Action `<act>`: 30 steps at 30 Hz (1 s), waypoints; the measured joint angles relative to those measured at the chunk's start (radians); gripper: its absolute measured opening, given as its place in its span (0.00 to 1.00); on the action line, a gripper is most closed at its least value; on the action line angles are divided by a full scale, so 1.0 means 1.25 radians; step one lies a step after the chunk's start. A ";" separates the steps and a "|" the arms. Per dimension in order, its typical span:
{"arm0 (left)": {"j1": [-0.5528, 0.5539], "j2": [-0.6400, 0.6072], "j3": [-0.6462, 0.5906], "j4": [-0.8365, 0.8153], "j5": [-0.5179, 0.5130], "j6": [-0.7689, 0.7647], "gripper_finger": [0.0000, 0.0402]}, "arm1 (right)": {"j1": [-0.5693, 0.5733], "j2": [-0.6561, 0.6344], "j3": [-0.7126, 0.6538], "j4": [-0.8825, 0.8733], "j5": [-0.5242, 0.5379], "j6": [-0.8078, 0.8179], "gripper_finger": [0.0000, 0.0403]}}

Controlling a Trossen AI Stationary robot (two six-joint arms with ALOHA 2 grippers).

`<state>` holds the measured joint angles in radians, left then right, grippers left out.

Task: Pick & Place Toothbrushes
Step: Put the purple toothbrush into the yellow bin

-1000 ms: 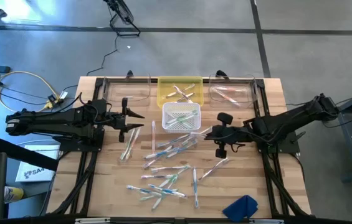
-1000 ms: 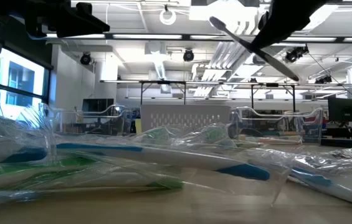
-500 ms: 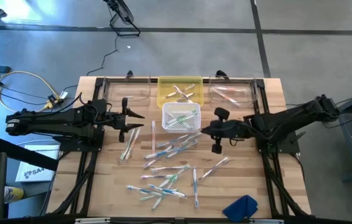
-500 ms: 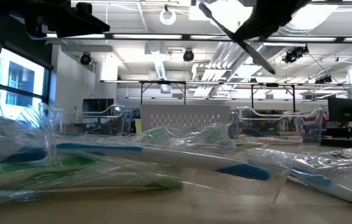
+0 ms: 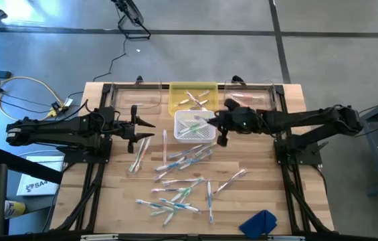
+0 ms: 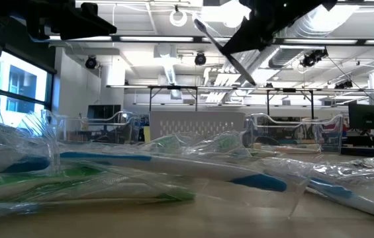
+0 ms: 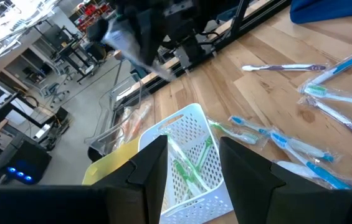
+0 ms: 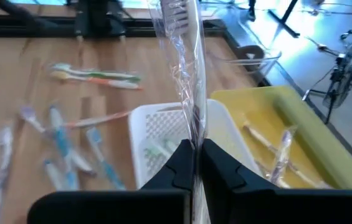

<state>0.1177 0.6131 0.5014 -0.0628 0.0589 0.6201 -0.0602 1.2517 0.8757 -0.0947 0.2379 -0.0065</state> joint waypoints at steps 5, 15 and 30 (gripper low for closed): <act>0.000 0.000 0.000 0.000 0.000 0.000 0.35 | -0.049 0.010 0.000 0.049 -0.024 -0.008 0.01; 0.000 0.000 0.000 0.000 0.000 0.003 0.35 | -0.094 0.078 0.051 0.074 -0.067 -0.022 0.01; 0.000 0.000 0.000 -0.013 0.000 0.003 0.35 | -0.228 0.330 0.291 0.005 -0.095 -0.076 0.01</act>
<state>0.1177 0.6132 0.5018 -0.0793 0.0586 0.6233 -0.3455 1.6639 1.2388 -0.0879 0.1193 -0.1015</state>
